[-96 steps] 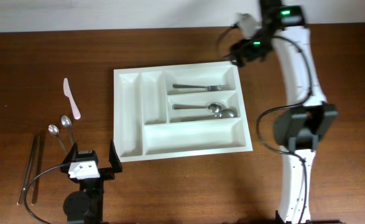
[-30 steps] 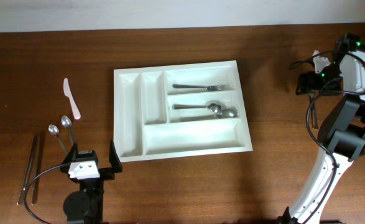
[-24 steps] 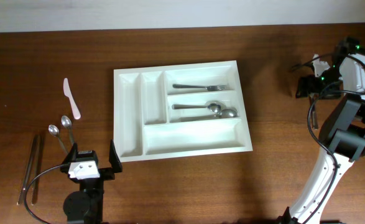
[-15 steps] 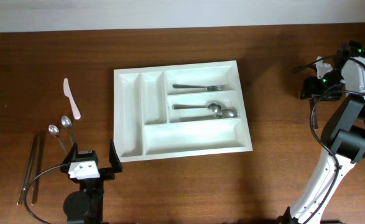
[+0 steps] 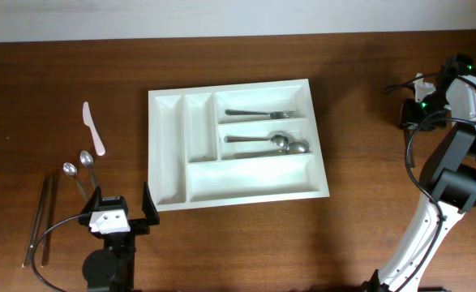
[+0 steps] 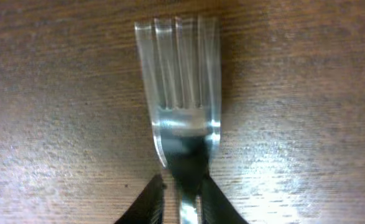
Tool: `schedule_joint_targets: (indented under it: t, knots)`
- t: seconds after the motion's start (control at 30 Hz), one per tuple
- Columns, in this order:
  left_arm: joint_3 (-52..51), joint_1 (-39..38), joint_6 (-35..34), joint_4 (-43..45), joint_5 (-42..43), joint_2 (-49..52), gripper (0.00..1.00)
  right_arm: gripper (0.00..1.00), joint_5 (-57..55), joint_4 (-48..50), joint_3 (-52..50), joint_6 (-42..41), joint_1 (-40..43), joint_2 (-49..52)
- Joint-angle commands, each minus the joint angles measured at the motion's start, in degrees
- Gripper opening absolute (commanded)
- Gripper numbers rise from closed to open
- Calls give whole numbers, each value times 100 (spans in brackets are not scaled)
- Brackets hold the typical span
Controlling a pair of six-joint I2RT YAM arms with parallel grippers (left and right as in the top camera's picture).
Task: Pack container
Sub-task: 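Move the right gripper to the fork and grasp its handle, then carry the fork over the tray's upper compartment and release it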
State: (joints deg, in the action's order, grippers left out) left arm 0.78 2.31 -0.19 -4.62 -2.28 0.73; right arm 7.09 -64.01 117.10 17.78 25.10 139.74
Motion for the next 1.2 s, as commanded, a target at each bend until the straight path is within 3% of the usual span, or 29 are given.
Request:
schedule_joint_targets:
  t: [0.0, 0.07, 0.47, 0.9, 1.17]
  knots:
    - [-26, -22, 68, -11, 63, -39, 99, 11, 136, -2, -181, -107, 0, 46]
    - [-26, -22, 68, -11, 63, -39, 99, 4, 133, 0, -181, -140, 0, 46]
    - [-26, -22, 68, -11, 63, -39, 99, 4, 175, -76, 22, -286, -162, 42]
    - [-26, -22, 68, -11, 63, -39, 99, 4, 131, -697, 2155, 188, -1298, 31]
    - [-26, -22, 68, -11, 63, -39, 99, 4, 286, -660, 2664, 1969, -2524, 31]
